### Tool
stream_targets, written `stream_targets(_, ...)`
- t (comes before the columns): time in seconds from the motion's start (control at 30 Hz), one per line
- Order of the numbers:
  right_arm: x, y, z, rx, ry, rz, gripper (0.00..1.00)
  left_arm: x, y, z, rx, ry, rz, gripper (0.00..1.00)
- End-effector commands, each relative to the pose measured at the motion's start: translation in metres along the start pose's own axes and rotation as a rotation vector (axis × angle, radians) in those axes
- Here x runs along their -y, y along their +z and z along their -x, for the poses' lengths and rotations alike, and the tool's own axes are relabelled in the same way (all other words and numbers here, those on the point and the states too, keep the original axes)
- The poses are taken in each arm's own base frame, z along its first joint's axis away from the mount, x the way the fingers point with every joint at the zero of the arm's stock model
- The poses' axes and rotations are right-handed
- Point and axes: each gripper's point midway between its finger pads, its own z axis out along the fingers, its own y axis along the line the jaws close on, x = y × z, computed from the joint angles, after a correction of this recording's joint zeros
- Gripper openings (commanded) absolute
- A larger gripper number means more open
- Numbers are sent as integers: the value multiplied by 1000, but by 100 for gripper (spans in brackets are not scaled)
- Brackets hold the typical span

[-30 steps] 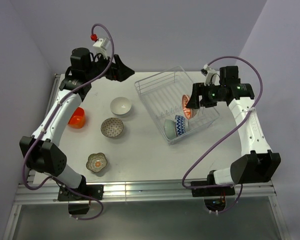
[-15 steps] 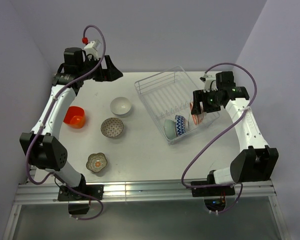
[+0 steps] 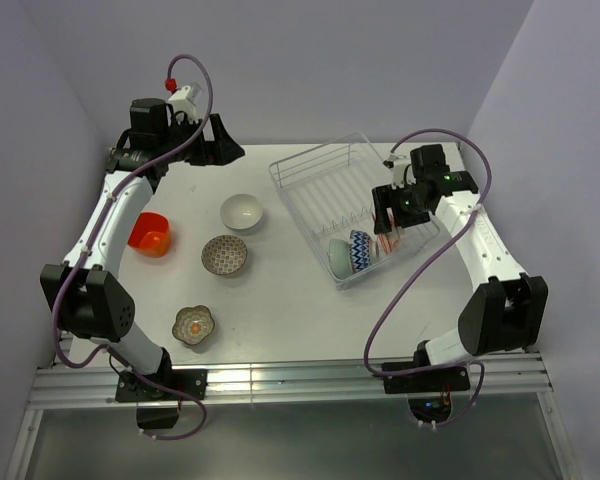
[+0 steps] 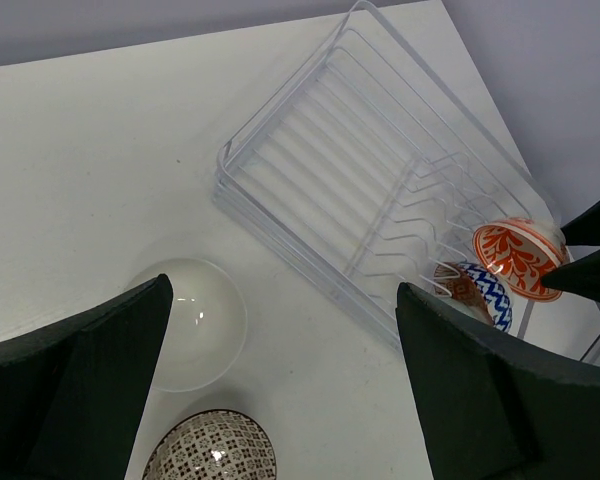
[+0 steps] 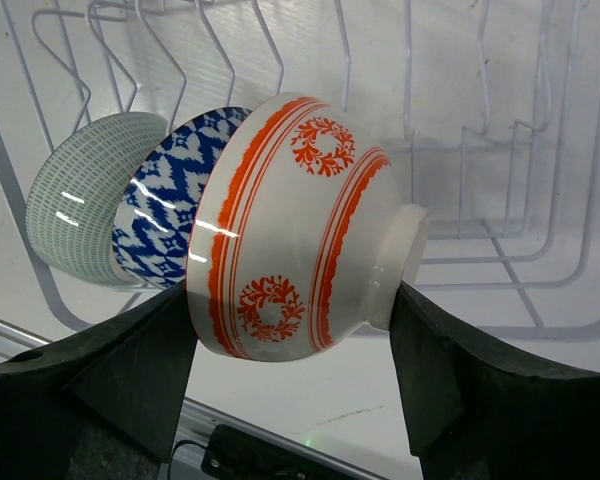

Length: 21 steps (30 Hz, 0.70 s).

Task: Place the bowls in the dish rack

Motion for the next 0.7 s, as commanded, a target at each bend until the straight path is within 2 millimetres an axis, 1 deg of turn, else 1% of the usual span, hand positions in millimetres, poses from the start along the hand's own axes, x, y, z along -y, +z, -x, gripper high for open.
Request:
stream_targets(0.0, 0, -1, 19, 61, -50, -21, 0, 6, -8, 14, 47, 55, -2, 99)
stream_targets(0.23, -4, -1, 14, 33, -65, -7, 0, 4, -8, 15, 50, 75, 4, 99)
stream_targets(0.37, -8, 7, 8, -8, -64, 5, 0, 4, -7, 14, 49, 75, 5, 100)
stream_targets(0.67, -10, 19, 4, -41, -66, 3, 0, 1, -5, 12, 42, 82, 11, 100)
